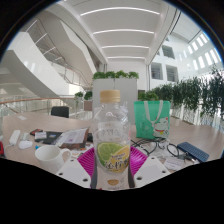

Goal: Pour water

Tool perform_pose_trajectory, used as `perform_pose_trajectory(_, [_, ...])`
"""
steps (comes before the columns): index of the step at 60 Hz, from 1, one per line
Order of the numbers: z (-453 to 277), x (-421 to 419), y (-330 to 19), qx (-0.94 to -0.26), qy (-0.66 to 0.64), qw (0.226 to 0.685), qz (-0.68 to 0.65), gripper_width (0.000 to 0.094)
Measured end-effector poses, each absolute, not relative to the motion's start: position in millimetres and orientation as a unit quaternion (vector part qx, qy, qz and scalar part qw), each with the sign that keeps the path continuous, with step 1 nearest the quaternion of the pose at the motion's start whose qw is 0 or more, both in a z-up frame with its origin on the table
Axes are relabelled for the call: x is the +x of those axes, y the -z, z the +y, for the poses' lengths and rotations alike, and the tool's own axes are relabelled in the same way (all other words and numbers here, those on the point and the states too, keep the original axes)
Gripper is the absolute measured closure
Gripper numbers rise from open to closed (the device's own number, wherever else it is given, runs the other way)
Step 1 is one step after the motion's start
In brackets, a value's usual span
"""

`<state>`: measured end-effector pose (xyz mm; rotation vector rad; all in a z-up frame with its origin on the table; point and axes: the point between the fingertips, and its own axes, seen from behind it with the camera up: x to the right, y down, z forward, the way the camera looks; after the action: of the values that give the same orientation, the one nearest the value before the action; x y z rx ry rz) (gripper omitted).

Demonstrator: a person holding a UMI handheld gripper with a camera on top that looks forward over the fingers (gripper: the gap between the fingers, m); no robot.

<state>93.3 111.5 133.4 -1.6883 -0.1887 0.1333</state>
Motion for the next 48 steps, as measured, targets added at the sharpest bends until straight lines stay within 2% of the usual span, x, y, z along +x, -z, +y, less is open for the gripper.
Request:
perform_pose_trajectory(8, [103.8,96.0,-89.7,-0.766,-0.083,0.633,-0.076,0.0483])
perform_pose_trajectory(13, [94.0,110.6,-113.8,-0.744,-0.096,0.658,-0.061,0.0482])
perform_pose_trajectory(15, [102.8,99.6,-95.5,-0.742,-0.093,0.661,-0.063,0.048])
perform_pose_trajectory(19, [100.8,99.4,-95.5,-0.743,-0.091,0.66,-0.064,0.0482])
perform_pose_trajectory(24, [103.7,98.3,-94.5,-0.752,-0.086,0.65,-0.067,0.0411])
perform_pose_trajectory(27, [99.6,97.1,-89.1,-0.77,-0.08,0.629,-0.074,0.037])
perform_pose_trajectory(30, [91.6,97.4,-85.7,-0.789,-0.078,0.605,-0.08,0.0285])
perform_pose_trajectory(35, [68.9,96.4,-91.0,-0.806,-0.07,0.581,-0.086,0.008])
perform_pose_trajectory(48, [-31.4,78.8,-140.8,-0.826,-0.041,0.558,-0.068,0.0098])
